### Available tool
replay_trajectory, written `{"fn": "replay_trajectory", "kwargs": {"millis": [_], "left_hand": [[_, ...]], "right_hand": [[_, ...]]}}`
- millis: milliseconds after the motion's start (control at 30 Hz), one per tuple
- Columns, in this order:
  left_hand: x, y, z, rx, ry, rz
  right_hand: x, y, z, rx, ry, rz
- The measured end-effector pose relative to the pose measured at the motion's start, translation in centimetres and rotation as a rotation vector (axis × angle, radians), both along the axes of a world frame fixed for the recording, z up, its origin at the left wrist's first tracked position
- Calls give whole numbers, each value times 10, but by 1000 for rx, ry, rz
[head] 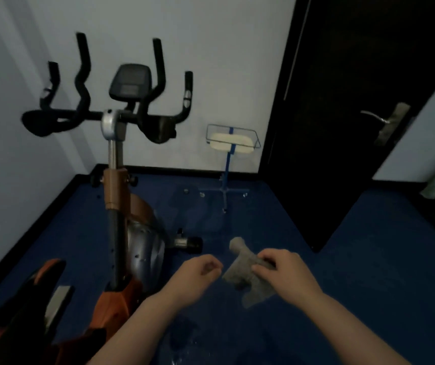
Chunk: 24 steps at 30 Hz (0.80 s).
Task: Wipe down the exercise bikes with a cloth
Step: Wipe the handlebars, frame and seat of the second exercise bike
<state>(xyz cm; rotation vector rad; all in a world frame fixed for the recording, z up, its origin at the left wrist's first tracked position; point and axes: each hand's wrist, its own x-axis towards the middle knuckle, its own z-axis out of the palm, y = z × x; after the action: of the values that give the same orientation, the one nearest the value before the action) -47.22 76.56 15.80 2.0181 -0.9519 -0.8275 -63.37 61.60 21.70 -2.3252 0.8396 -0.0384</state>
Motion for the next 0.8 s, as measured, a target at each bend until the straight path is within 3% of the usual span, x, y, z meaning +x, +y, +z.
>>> {"fn": "replay_trajectory", "kwargs": {"millis": [367, 800], "left_hand": [[100, -76, 59, -132, -129, 235], [185, -111, 92, -113, -254, 432]], "right_hand": [[130, -91, 38, 57, -225, 108], [259, -152, 68, 113, -336, 338]]}}
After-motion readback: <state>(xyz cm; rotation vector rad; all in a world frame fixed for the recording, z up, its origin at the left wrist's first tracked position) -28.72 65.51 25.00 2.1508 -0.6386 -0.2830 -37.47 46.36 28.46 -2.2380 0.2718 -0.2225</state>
